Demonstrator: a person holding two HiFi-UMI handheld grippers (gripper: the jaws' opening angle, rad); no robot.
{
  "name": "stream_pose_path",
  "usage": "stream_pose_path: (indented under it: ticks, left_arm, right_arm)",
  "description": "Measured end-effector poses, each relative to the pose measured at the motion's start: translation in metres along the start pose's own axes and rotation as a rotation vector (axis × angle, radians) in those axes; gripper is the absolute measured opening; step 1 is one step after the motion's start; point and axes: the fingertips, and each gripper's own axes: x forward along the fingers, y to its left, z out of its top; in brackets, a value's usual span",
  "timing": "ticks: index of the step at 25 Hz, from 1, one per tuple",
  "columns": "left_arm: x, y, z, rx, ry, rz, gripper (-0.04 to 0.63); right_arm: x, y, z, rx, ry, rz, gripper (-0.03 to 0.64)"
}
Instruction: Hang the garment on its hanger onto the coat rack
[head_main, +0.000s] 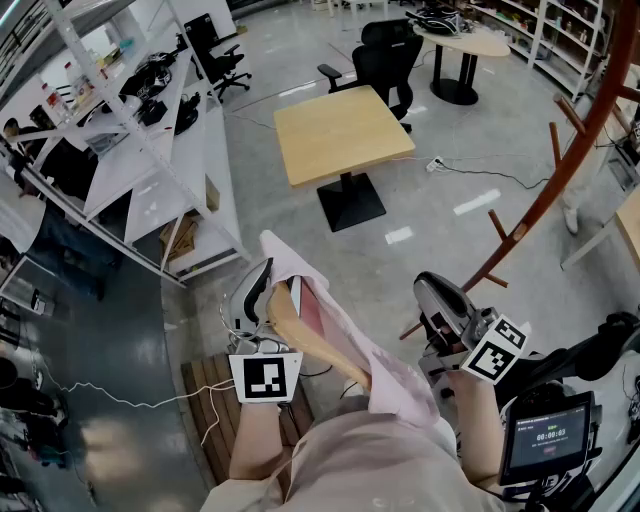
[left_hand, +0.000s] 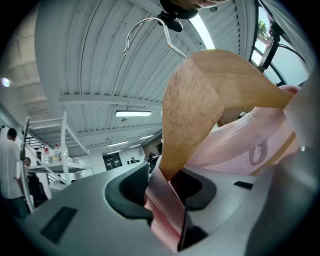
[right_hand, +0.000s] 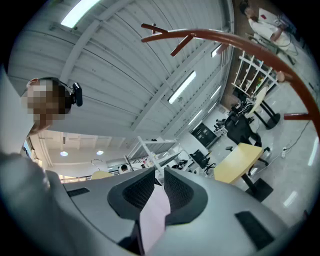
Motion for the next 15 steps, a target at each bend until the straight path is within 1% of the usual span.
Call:
stream_pose_path:
  ticks: [4,7,11,15]
  left_arm:
    - [0.031,-0.007,0.003,0.013,-0.024,-0.074,0.132]
    - [0.052,-0.022,0.011,0.03,-0.055,-0.123,0.132]
    - [0.086,-0.051,0.028,0.044,-0.084,-0.192,0.132]
    - [0.122,-0.091,0.052,0.069,-0.113,-0.265,0.132]
  right_arm:
    - [-0.005,-0.014,0.019,-0.018,-0.05,-0.062,0.064]
    - [-0.023,-0.022,0.031,-0.036,-0.089,-0.11,0.064]
    - [-0.052,-0.032,0.057,-0.069,-0.144,-0.176,0.064]
    - [-0.081,-0.047,0.088,-0.092,-0.193,-0.216,0.064]
